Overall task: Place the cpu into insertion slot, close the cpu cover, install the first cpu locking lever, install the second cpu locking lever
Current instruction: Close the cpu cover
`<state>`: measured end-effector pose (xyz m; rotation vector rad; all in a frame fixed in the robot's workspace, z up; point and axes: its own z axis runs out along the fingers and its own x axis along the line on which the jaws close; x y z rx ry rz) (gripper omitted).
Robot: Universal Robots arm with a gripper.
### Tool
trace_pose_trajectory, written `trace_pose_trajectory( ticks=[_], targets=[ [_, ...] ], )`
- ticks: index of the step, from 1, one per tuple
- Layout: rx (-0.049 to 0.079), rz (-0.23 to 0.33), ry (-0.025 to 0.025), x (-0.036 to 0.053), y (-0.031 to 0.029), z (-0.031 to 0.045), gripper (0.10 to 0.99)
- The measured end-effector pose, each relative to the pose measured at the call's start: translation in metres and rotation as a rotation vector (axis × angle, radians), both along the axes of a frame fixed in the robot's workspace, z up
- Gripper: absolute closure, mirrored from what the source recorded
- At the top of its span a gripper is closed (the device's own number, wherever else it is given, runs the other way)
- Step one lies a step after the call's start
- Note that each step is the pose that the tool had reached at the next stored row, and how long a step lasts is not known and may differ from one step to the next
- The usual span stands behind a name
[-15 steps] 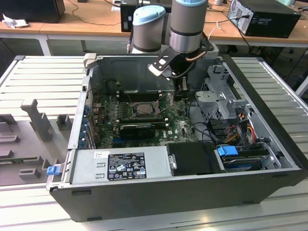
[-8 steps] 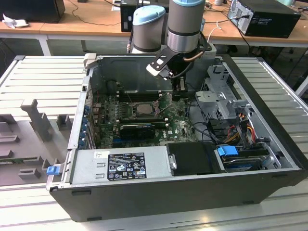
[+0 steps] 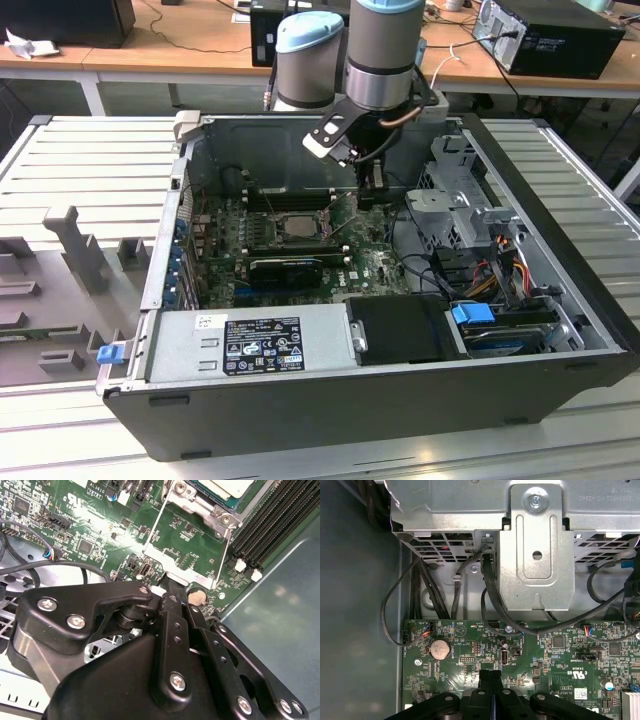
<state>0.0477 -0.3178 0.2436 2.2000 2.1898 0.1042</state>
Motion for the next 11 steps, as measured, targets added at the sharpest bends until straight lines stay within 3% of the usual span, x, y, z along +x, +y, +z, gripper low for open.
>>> trace_pose_trajectory(
  ticks=[11],
  targets=[
    [0.0,0.0,0.0,-0.0028,0.0,0.0,0.98]
  ],
)
